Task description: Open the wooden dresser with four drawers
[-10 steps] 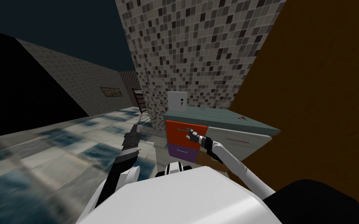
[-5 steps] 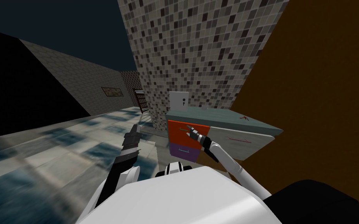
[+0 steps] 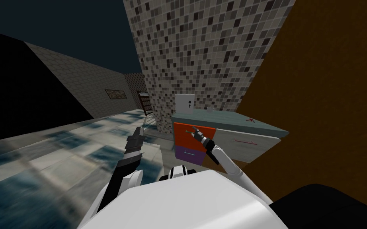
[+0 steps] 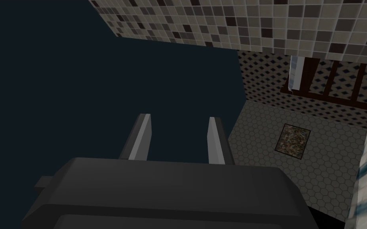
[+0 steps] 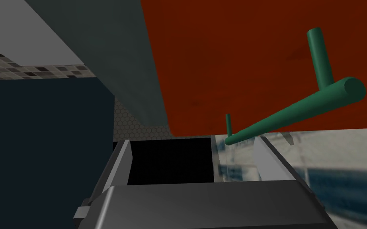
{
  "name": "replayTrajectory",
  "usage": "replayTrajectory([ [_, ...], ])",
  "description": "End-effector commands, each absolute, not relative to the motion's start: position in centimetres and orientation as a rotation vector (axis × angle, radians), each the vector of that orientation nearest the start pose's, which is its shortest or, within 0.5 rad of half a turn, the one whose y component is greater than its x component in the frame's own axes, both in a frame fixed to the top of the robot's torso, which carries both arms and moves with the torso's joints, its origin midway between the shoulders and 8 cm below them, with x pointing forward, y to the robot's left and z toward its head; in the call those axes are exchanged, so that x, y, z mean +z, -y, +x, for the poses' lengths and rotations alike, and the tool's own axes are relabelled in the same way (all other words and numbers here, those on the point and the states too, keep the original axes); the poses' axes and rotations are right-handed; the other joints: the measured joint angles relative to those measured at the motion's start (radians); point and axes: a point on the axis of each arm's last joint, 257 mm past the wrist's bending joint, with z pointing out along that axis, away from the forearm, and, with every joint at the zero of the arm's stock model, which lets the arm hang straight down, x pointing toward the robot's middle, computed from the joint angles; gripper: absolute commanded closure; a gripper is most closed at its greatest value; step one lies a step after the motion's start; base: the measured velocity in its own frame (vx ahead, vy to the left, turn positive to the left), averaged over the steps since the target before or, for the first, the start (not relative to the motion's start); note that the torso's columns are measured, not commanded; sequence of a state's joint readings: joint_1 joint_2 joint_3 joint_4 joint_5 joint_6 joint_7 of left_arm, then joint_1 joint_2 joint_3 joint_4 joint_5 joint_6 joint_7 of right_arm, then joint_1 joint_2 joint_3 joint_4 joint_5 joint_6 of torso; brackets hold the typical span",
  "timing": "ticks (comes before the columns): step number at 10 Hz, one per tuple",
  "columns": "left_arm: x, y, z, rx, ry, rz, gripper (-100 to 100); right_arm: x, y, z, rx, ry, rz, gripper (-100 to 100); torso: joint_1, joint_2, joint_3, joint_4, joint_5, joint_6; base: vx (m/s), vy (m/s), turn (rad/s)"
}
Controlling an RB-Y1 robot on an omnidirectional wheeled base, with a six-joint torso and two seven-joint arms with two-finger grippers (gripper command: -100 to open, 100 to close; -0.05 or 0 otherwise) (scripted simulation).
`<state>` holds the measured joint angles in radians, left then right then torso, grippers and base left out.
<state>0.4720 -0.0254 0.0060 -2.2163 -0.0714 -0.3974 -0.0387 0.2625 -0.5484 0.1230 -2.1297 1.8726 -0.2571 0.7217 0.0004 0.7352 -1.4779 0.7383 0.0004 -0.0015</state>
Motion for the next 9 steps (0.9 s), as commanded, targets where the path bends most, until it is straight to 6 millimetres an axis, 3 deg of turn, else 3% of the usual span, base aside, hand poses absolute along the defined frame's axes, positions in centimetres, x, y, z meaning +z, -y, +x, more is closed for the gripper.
replayTrajectory([
  [1, -1.6, -28.0, 37.5, -1.191, -0.739, -0.729, 0, -13.6, 19.6, 44.8, -0.884, -0.903, -1.332, -100, 0.001, -0.002, -0.001, -0.001, 0.0, -0.001, -0.011, 0.041, 0.007],
  [9, -1.6, -28.0, 37.5, -1.191, -0.739, -0.729, 0, -14.2, 22.6, 46.8, -0.993, -1.015, -1.164, -100, 0.003, -0.013, -0.008, 0.001, 0.002, -0.007, -0.012, 0.044, -0.001],
])
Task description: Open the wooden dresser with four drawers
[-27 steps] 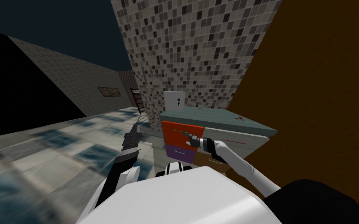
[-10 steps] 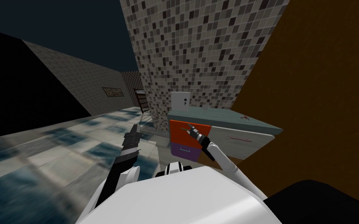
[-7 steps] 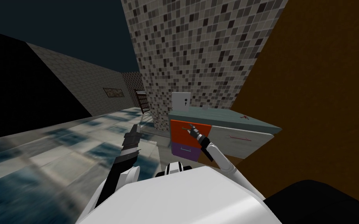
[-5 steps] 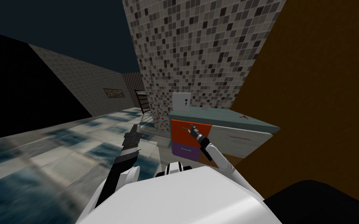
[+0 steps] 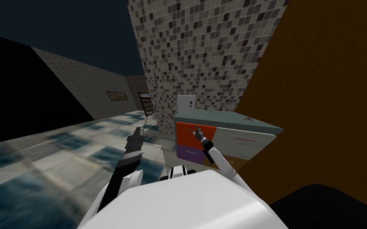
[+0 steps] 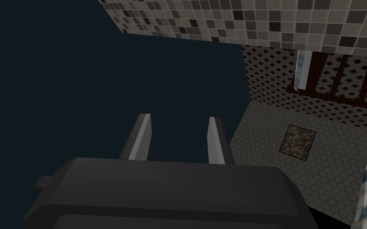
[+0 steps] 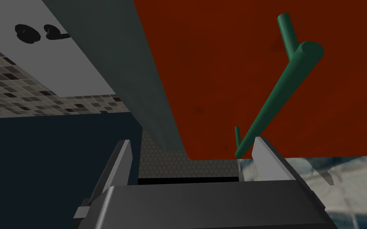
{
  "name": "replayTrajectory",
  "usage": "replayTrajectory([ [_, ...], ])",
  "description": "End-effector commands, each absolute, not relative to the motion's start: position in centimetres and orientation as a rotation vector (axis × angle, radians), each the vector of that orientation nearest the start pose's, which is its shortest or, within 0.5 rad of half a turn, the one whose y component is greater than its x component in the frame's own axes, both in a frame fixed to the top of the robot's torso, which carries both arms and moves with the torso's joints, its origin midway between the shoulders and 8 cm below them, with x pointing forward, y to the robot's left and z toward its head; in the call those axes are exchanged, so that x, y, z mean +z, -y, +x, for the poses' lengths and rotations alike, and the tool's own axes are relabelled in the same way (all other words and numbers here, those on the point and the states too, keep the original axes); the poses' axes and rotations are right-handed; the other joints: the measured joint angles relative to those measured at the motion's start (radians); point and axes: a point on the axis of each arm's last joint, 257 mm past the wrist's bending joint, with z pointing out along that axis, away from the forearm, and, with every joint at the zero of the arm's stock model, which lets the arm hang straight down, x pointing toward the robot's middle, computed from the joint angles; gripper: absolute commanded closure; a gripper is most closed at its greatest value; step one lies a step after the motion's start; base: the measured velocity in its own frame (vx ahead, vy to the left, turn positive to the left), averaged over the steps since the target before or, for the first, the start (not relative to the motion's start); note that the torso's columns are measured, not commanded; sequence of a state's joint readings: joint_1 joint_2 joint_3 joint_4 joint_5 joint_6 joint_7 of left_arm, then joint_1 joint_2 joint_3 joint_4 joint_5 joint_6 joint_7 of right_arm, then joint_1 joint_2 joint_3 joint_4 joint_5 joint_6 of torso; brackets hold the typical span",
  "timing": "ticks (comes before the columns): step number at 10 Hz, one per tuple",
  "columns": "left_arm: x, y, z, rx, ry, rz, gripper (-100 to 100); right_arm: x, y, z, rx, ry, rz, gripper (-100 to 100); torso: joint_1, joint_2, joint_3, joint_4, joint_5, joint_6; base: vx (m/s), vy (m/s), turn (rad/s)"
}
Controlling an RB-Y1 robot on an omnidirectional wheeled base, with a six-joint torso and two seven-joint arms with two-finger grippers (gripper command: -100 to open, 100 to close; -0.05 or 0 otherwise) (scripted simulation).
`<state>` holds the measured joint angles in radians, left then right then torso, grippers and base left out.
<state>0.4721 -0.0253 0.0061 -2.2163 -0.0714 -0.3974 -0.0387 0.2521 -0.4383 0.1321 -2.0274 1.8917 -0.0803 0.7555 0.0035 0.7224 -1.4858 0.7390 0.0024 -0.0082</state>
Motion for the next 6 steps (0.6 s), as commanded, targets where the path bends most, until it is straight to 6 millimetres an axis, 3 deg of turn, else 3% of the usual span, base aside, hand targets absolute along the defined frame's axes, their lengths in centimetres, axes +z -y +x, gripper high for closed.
replayTrajectory([
  [1, -1.6, -28.0, 37.5, -1.191, -0.739, -0.729, 0, -13.9, 22.9, 46.9, -1.005, -1.017, -1.15, -100, 0.002, -0.001, 0.0, -0.001, 0.0, -0.002, -0.01, 0.04, 0.003],
  [6, -1.6, -28.0, 37.5, -1.191, -0.738, -0.729, 0, -14.3, 24.8, 47.6, -1.07, -1.08, -1.05, -100, 0.001, -0.006, -0.003, -0.002, 0.0, -0.003, -0.01, 0.041, 0.006],
])
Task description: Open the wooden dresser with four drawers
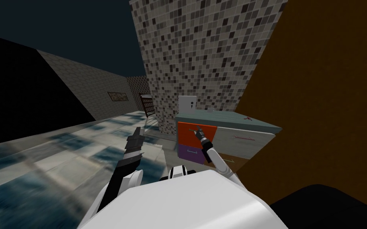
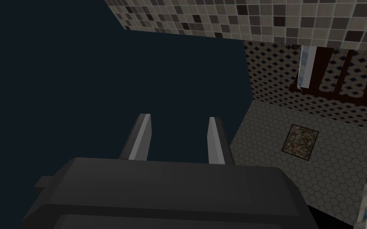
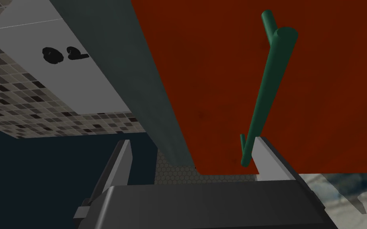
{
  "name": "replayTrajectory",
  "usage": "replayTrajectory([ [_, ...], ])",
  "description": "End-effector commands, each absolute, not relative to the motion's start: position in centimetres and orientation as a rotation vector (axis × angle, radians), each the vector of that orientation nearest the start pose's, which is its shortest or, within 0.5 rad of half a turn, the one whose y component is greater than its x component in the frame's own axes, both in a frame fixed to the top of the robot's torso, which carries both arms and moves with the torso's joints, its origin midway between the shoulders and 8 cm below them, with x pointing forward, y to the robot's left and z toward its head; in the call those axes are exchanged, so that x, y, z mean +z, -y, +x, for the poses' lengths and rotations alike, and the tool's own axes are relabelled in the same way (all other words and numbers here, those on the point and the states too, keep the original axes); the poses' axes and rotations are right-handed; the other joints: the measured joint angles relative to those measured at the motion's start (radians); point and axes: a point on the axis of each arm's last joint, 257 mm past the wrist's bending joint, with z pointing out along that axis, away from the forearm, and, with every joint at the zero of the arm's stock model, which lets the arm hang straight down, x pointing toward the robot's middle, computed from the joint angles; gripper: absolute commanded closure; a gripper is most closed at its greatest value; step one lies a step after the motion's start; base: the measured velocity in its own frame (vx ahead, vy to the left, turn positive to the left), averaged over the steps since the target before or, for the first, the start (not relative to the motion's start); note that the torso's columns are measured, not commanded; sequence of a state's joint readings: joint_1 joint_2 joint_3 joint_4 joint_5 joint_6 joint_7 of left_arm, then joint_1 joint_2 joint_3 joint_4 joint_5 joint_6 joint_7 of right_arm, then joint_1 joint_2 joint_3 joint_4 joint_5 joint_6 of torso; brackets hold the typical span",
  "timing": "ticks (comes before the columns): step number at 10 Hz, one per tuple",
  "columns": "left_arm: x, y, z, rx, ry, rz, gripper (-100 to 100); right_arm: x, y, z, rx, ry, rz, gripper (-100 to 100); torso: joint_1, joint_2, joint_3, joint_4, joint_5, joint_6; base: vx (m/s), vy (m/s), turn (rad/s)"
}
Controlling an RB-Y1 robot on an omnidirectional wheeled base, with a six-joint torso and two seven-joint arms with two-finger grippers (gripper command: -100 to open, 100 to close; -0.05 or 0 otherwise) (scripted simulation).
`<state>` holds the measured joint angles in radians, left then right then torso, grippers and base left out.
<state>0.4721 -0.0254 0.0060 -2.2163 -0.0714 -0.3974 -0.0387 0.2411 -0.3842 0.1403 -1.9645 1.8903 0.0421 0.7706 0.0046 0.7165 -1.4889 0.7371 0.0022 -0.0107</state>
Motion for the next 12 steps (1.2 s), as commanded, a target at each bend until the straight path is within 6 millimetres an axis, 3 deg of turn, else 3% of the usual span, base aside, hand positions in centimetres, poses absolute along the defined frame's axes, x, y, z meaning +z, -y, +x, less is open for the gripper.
replayTrajectory([
  [1, -1.6, -28.0, 37.5, -1.191, -0.739, -0.729, 0, -14.8, 25.3, 47.8, -1.086, -1.109, -1.02, -100, 0.0, -0.001, -0.001, 0.0, 0.0, -0.001, -0.006, 0.054, -0.007],
  [6, -1.6, -28.0, 37.5, -1.191, -0.739, -0.729, 0, -15.3, 27.1, 48.1, -1.152, -1.17, -0.92, -100, 0.001, -0.004, -0.002, -0.004, -0.002, -0.004, -0.005, 0.042, -0.001],
  [10, -1.6, -27.9, 37.5, -1.191, -0.738, -0.729, 0, -17.2, 29.0, 48.1, -1.231, -1.272, -0.791, -100, 0.001, -0.006, -0.003, -0.008, -0.004, -0.004, -0.003, 0.07, 0.036],
  [12, -1.6, -28.0, 37.4, -1.191, -0.738, -0.729, 0, -17.4, 29.7, 47.9, -1.258, -1.294, -0.753, -100, -0.005, 0.014, 0.009, -0.001, -0.002, 0.009, 0.03, 0.063, 0.027],
])
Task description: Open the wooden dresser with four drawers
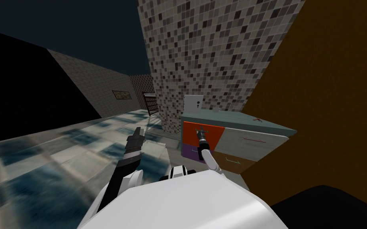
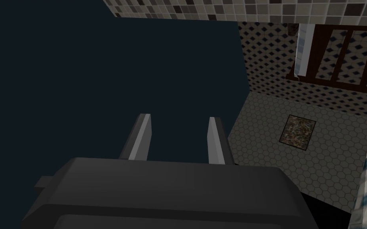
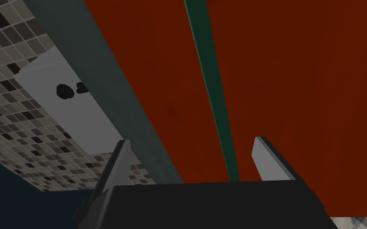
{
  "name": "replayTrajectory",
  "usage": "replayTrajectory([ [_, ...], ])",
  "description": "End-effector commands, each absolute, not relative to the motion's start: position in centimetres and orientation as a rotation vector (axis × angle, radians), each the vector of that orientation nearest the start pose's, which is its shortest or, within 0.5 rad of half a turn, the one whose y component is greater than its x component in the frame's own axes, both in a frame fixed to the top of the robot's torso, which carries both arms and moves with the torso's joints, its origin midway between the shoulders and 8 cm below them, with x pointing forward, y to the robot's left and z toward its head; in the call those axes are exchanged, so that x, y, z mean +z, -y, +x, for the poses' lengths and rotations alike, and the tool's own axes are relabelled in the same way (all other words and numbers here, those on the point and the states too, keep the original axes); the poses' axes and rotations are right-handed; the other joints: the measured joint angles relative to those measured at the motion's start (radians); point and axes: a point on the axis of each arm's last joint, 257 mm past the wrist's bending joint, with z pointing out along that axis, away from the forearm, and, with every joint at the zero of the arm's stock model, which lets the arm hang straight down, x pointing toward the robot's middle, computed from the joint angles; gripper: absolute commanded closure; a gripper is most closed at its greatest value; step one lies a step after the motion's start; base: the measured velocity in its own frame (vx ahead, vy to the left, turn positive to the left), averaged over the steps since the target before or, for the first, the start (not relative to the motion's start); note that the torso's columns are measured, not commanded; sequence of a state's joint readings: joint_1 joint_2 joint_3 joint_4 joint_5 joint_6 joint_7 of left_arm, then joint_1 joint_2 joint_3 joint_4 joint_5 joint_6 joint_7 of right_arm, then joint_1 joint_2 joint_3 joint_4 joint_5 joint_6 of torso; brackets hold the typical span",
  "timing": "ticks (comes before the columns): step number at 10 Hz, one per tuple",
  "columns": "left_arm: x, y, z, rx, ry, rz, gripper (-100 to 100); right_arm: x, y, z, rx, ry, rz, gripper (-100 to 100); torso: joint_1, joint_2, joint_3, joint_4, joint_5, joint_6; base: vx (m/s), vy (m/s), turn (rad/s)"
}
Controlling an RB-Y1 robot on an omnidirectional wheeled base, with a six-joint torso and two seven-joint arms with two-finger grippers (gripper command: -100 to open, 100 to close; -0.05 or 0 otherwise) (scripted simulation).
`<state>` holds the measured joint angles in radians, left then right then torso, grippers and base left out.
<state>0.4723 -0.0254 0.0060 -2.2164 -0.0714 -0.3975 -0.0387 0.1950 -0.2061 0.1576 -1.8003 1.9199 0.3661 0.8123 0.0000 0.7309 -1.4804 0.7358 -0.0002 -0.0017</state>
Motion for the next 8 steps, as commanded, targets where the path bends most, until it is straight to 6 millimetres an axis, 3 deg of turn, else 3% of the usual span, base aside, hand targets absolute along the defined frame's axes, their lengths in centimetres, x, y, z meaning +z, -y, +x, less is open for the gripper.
replayTrajectory([
  [1, -1.6, -28.0, 37.4, -1.191, -0.739, -0.729, 0, -17.8, 30.0, 47.8, -1.274, -1.313, -0.728, -100, -0.002, 0.008, 0.005, 0.002, 0.0, 0.002, 0.026, 0.054, 0.001],
  [6, -1.6, -28.0, 37.5, -1.191, -0.738, -0.729, 0, -18.9, 30.9, 47.2, -1.334, -1.375, -0.644, -100, 0.0, 0.007, 0.004, 0.002, 0.0, 0.002, -0.012, 0.047, 0.007],
  [8, -1.6, -28.0, 37.5, -1.191, -0.739, -0.729, 0, -18.1, 30.7, 47.7, -1.32, -1.364, -0.66, -100, -0.002, 0.006, 0.004, 0.002, 0.0, 0.002, 0.023, 0.006, -0.038],
])
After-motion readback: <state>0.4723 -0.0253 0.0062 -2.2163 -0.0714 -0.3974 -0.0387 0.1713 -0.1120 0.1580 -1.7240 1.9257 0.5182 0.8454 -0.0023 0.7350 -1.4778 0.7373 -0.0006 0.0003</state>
